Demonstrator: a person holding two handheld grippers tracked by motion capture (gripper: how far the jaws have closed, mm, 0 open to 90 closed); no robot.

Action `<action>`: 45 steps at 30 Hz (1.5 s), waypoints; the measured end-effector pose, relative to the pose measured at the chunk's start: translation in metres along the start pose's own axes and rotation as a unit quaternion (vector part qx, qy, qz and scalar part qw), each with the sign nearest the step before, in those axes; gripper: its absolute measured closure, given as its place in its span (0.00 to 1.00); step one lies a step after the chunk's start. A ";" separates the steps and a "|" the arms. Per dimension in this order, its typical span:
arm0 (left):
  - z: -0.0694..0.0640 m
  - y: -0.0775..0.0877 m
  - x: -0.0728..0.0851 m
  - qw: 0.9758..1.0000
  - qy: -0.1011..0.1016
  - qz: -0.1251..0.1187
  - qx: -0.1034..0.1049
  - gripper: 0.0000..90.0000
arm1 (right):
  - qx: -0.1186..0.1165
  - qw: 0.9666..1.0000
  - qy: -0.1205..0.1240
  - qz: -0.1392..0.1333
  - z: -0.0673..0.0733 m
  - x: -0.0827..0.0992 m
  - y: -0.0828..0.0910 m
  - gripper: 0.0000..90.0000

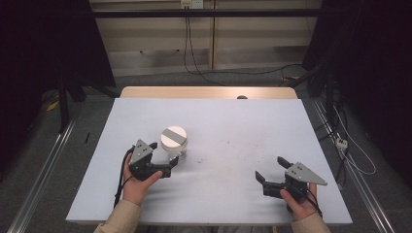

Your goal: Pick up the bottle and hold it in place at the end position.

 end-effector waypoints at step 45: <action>-0.001 -0.047 -0.007 0.998 0.006 0.005 -0.056 0.13 | -0.006 1.000 0.009 -0.004 0.004 -0.004 -0.007 0.06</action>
Point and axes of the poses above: each handheld gripper's, and its own axes: y roughly backward along the jaws, x roughly out of its underside, z roughly to its left, the point moved 6 cm from there along -y, roughly forward along the jaws, and after that the axes turned 6 degrees about x, right-handed, at the moved point
